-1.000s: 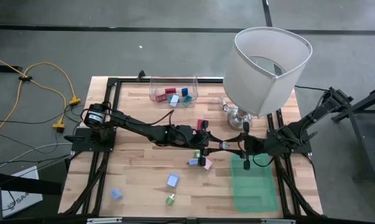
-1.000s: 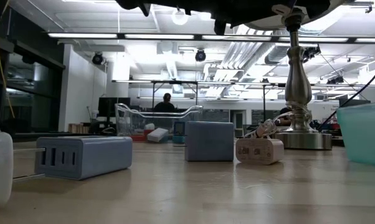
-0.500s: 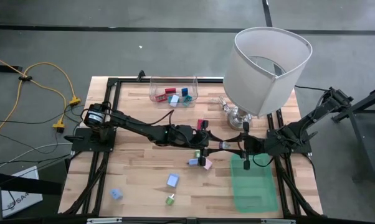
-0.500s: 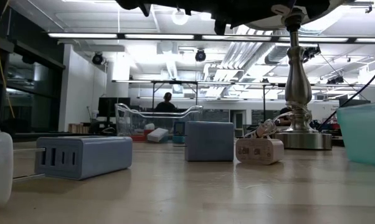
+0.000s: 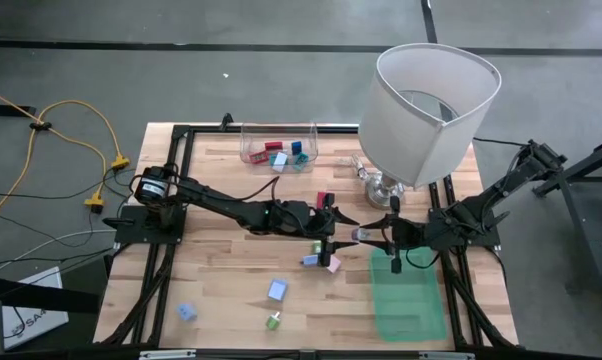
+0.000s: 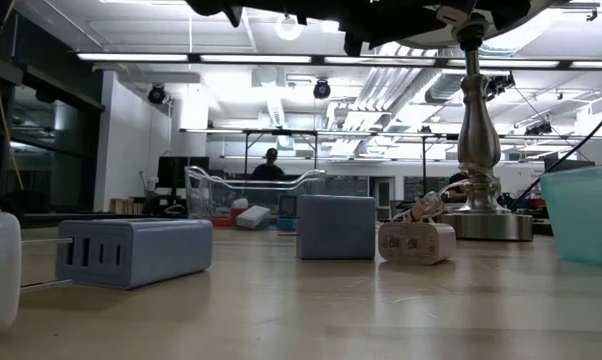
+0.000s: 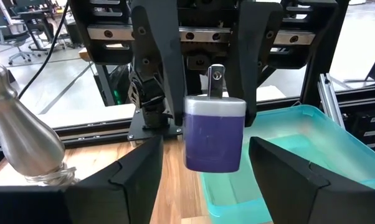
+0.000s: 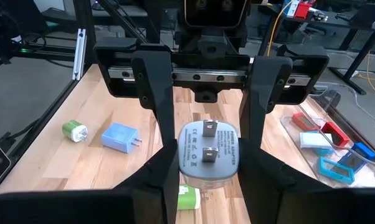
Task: Pick & Place Office items
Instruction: Put the purple charger adapter into the green bin
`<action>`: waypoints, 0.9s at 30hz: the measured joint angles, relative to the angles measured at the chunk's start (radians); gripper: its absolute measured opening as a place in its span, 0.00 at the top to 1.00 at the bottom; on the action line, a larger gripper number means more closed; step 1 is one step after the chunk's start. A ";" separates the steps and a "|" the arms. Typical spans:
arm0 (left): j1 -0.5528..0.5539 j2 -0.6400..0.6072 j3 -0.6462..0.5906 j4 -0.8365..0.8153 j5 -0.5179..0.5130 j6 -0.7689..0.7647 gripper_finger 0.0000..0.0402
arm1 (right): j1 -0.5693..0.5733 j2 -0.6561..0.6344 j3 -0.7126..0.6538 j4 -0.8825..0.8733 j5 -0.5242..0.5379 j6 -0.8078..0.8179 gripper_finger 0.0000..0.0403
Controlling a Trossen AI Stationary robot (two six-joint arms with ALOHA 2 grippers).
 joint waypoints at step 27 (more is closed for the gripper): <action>-0.048 0.000 0.000 -0.033 0.000 -0.007 0.42 | 0.314 0.024 0.000 -0.464 0.049 0.766 0.70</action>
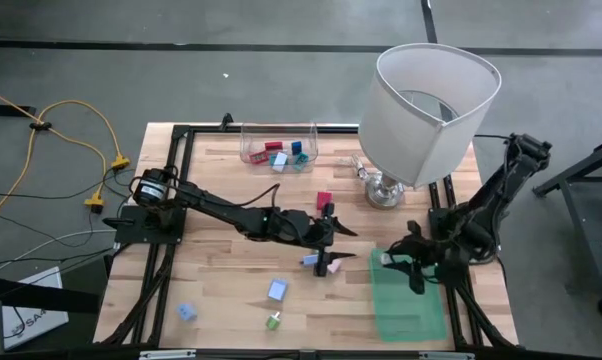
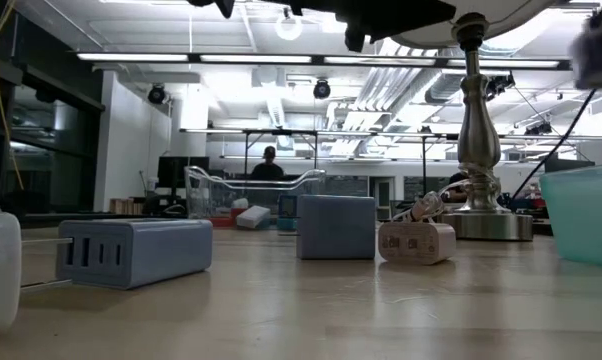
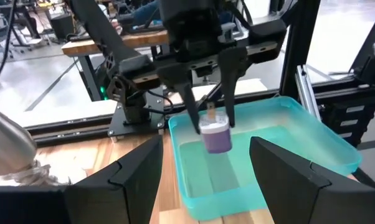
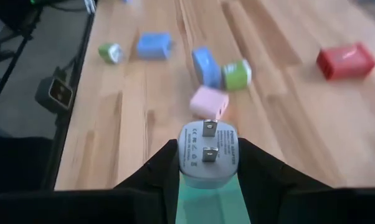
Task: Pick & Place Office items
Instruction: Put the purple charger adapter into the green bin
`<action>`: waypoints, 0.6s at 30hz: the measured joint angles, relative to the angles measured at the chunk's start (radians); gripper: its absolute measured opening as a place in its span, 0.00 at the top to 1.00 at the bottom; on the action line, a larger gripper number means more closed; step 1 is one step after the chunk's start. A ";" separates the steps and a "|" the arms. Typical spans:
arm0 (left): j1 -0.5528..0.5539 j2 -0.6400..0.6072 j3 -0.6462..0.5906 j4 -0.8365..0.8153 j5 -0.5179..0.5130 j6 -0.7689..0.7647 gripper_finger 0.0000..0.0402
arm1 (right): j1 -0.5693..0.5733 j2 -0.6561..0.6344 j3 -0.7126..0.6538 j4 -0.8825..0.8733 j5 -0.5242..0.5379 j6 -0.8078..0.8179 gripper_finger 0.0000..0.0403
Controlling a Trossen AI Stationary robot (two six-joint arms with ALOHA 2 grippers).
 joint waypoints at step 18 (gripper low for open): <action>0.000 0.000 0.000 -0.023 0.000 -0.003 0.42 | 0.038 0.448 0.000 -0.022 -0.012 0.405 0.69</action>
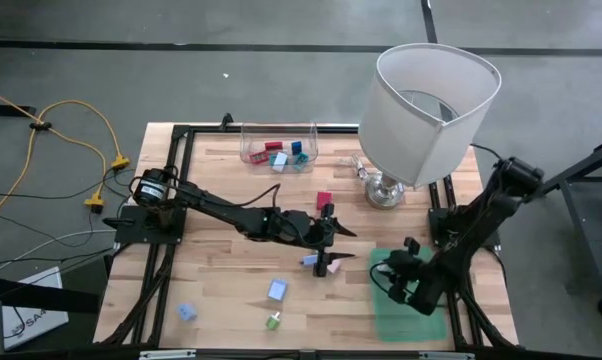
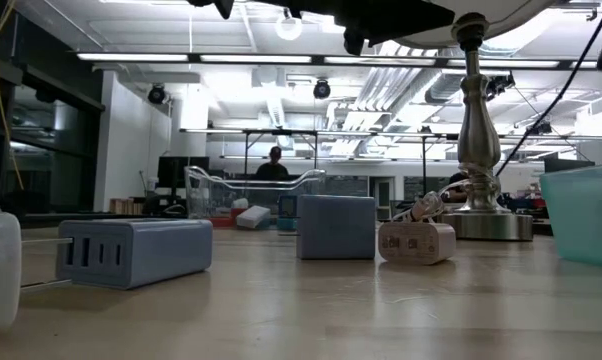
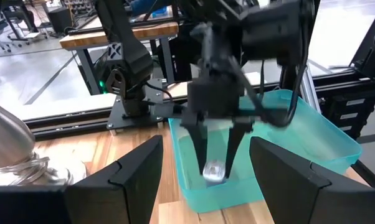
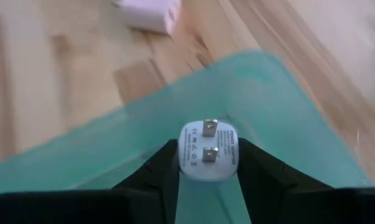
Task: Pick & Place Office items
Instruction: Put the purple charger adapter into the green bin
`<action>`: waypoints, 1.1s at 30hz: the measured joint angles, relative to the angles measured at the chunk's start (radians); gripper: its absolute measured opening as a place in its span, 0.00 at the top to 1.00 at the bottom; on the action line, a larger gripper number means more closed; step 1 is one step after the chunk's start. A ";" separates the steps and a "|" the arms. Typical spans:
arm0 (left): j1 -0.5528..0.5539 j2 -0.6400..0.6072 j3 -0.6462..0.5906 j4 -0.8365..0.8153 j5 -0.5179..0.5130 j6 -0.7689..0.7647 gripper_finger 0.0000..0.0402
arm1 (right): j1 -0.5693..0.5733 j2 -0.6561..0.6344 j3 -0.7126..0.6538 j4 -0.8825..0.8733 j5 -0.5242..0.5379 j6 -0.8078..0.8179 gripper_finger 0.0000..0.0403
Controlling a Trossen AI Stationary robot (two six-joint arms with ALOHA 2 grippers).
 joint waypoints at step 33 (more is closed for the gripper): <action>0.000 0.000 0.000 0.000 0.000 0.000 0.42 | -0.004 0.075 0.000 0.046 -0.009 -0.007 0.66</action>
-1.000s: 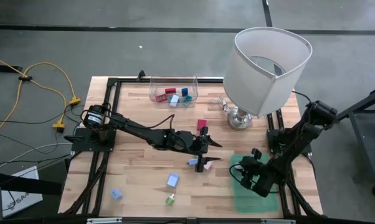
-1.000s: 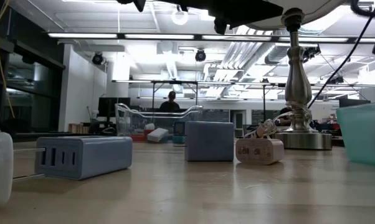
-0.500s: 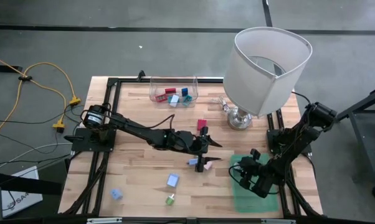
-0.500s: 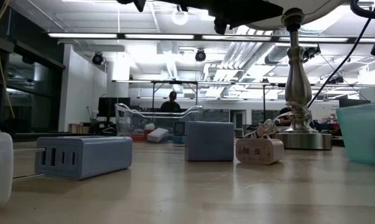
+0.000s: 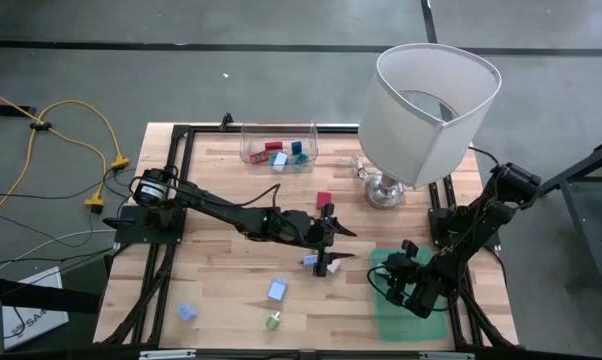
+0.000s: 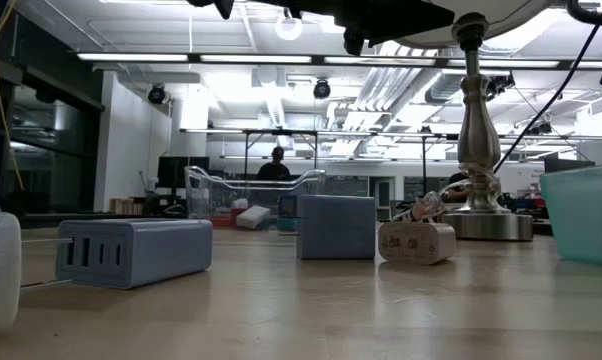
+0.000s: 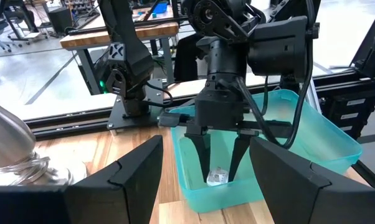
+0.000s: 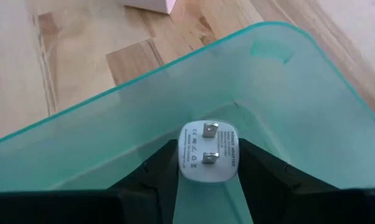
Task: Pick & Place Office items
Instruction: Put the purple charger adapter into the green bin
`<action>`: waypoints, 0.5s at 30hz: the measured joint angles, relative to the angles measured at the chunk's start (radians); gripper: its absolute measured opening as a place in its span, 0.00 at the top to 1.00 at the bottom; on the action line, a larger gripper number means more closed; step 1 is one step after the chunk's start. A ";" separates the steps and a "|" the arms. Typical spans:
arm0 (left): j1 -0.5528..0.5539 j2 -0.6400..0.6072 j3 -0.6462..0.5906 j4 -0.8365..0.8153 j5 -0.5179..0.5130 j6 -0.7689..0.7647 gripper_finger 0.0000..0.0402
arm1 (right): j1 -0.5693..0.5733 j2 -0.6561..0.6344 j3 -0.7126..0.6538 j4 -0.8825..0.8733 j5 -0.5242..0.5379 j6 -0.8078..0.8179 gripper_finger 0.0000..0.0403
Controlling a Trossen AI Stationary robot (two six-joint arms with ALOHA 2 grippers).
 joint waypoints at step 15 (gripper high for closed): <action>0.000 0.000 0.000 0.000 0.000 0.000 0.42 | -0.001 -0.002 0.000 -0.010 -0.015 -0.015 0.65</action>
